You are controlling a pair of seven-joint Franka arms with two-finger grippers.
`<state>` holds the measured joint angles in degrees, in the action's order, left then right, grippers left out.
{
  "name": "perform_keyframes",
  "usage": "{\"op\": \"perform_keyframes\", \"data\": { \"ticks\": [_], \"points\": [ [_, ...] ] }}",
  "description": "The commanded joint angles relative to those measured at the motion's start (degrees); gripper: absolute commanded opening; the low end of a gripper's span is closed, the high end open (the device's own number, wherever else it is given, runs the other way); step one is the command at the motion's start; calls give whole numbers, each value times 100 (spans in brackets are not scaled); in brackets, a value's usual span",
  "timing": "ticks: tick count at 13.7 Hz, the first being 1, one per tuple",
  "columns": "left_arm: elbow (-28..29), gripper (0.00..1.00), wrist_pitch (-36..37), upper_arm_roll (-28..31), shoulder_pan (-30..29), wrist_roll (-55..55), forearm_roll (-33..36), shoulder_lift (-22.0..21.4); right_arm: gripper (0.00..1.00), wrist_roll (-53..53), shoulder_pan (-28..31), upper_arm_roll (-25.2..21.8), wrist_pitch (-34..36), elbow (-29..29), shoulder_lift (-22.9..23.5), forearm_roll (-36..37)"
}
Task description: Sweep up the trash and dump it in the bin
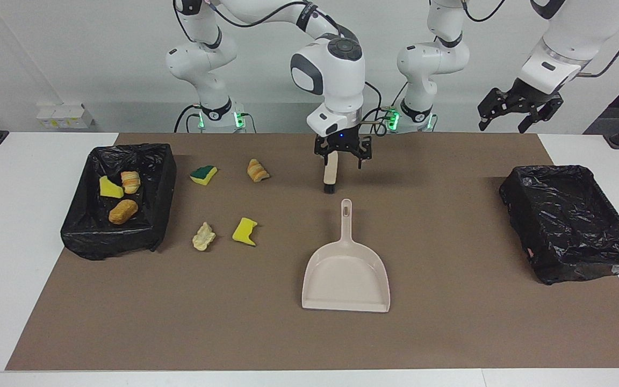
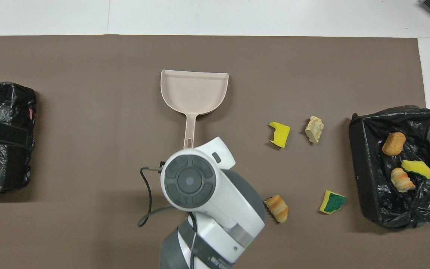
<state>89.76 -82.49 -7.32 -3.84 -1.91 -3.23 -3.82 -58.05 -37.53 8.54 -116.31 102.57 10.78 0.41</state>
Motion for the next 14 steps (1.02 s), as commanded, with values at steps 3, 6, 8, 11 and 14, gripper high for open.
{"op": "perform_keyframes", "data": {
  "ticks": [3, 6, 8, 11, 14],
  "points": [
    [130, 100, -83, 37, 59, -46, 77, -110, 100, -320, -604, 8, -261, 1896, -1252, -787],
    [130, 100, -74, 29, 59, -46, 77, -119, 99, -1040, -1158, 8, -769, 2407, -1228, -840],
    [139, 100, -48, 29, 59, -46, 77, -119, 99, -1244, -1291, 8, -1060, 2627, -1183, -840],
    [139, 100, -39, 37, 59, -46, 77, -119, 96, -1341, -1362, 8, -1253, 2794, -1087, -840],
    [139, 100, -30, 37, 59, -46, 77, -127, 93, -1402, -1432, 8, -1368, 2918, -1069, -840]
  ]
}}
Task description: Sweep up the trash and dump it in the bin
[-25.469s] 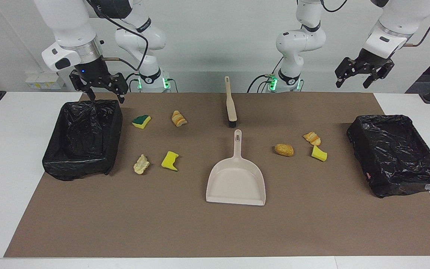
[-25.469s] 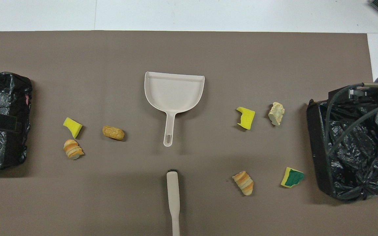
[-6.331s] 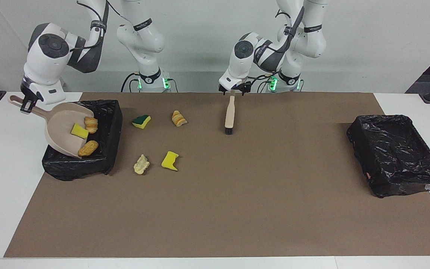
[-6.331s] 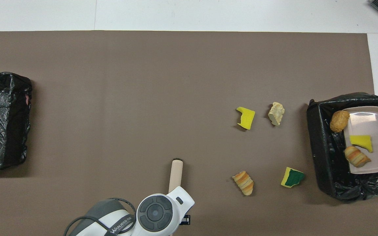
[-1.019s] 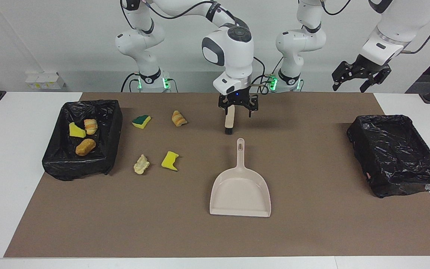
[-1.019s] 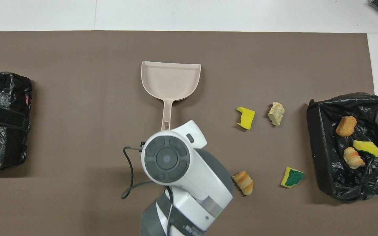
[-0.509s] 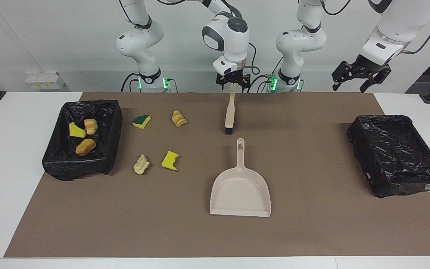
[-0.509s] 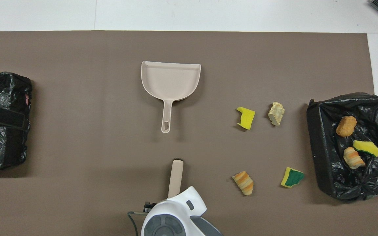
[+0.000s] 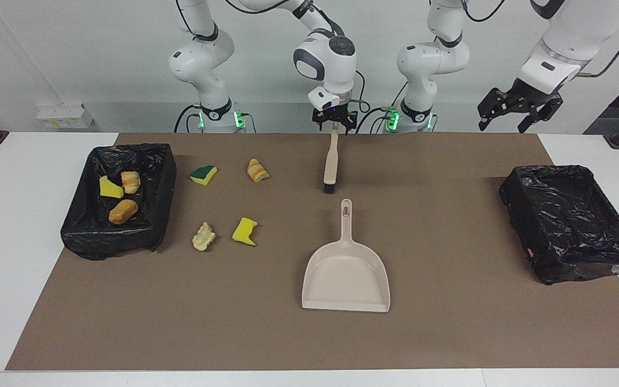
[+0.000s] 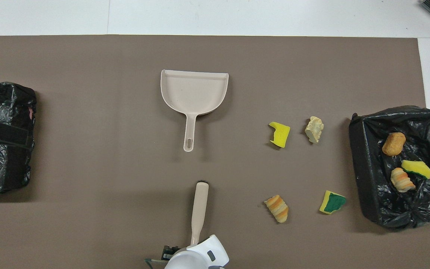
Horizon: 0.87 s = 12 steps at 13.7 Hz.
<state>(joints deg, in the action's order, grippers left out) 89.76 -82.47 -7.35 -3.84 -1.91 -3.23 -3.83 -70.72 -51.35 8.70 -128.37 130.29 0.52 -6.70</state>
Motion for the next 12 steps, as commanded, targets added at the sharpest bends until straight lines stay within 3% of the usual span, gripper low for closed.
{"op": "perform_keyframes", "data": {
  "ticks": [1, 8, 12],
  "points": [
    [139, 100, -24, 32, 59, -46, 77, -127, 88, -135, -50, -8, -162, 145, -43, -129],
    [139, 100, -15, 41, 59, -46, 77, -127, 69, -135, -24, -17, -425, 225, -17, -480],
    [139, 100, -15, 41, 59, -46, 77, -127, 21, -56, 11, -9, -425, 198, 36, -692]
  ]
}}
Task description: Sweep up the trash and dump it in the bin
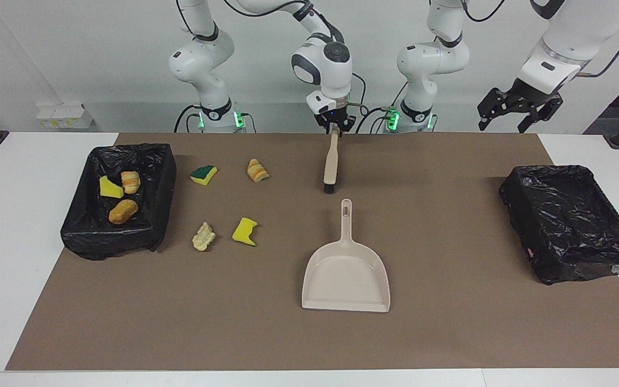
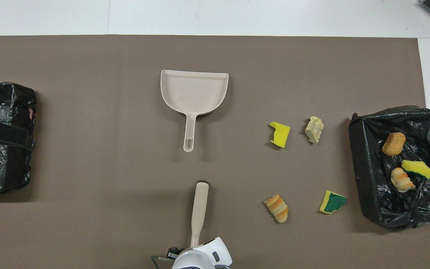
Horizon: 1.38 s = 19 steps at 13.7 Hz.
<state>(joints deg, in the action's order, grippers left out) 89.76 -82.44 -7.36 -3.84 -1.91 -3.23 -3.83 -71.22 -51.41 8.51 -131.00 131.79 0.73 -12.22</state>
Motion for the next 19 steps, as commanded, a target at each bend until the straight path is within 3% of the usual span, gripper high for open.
{"op": "perform_keyframes", "data": {
  "ticks": [1, 2, 5, 7, 9, 14, 19],
  "points": [
    [139, 100, -18, 41, 58, -46, 77, -127, 12, 11, 17, 2, -171, 31, 24, -140],
    [139, 100, -18, 41, 58, -55, 77, -127, 0, 11, 26, 2, -171, 14, 41, -140],
    [121, 100, -280, 24, 76, -38, 42, -92, 0, -6, 131, -25, -67, -188, -63, -140],
    [130, 100, -614, 24, 234, -11, 16, -22, 0, 124, 411, -25, 21, -206, -405, -140],
    [139, 100, -1052, 24, 522, 50, -2, 118, 0, 213, 797, -42, 652, -206, -809, -97],
    [86, 100, -2423, 15, 1551, 1332, -28, 1050, 0, 1362, 1966, -42, 1708, -75, -1663, 36],
    [339, 100, -3225, 15, 2473, 1939, -257, 1946, 0, 3022, 3468, -42, 2430, 583, -2550, 44]
  ]
}}
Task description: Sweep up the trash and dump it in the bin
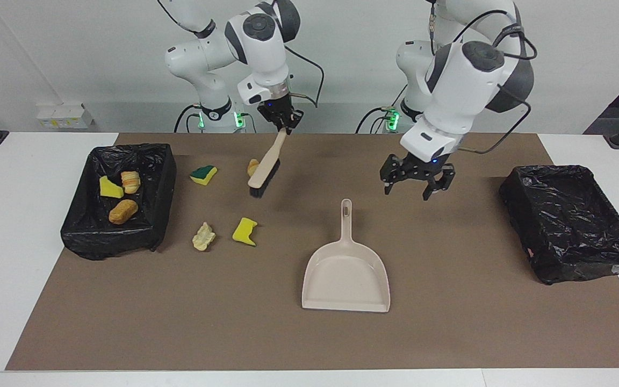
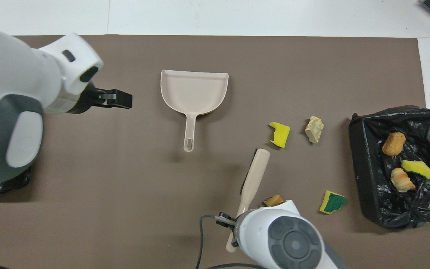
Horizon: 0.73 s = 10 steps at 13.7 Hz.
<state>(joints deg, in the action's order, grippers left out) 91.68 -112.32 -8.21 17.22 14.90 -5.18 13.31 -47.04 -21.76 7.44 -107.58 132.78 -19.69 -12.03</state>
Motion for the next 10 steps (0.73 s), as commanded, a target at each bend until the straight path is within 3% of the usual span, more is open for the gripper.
{"op": "perform_keyframes", "data": {
  "ticks": [1, 3, 7, 10],
  "points": [
    [392, 100, -446, 100, 492, 303, -71, 260, 0, 774, 706, 65, 96, 703, -658, 34],
    [841, 100, -868, 100, 694, 565, -63, 269, 0, 1003, 1137, 65, 446, 959, -896, 139],
    [869, 100, -1002, 109, 1046, 848, 51, 602, 0, 462, 1289, 91, 1150, 1223, -1195, 289],
    [747, 100, -1318, 109, 1143, 1032, 621, 910, 0, 134, 1288, 91, 941, 2117, -1537, 491]
  ]
}}
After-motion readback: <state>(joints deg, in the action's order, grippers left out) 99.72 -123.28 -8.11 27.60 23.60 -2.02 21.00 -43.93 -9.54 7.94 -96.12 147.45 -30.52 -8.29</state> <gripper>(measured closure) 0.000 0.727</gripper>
